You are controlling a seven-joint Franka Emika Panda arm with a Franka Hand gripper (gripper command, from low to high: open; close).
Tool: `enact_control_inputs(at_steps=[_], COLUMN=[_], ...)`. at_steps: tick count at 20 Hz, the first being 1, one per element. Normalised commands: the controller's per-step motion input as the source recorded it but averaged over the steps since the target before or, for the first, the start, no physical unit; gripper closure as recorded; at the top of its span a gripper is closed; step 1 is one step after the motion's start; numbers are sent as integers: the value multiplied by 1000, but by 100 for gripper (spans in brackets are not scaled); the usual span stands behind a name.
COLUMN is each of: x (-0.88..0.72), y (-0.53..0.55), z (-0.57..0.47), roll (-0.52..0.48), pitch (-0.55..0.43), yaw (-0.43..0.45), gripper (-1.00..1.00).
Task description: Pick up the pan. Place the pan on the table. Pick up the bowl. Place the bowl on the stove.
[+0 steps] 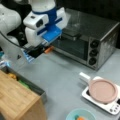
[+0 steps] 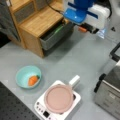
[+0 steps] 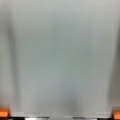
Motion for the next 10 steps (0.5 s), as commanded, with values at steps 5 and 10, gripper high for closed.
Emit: enact_control_inputs(at_steps=[5,10], x=[30,109], y=[1,19], z=[-14,-27], roll=[31,21], pitch=[-22,-20], yaw=[64,54], gripper=[-100,-100])
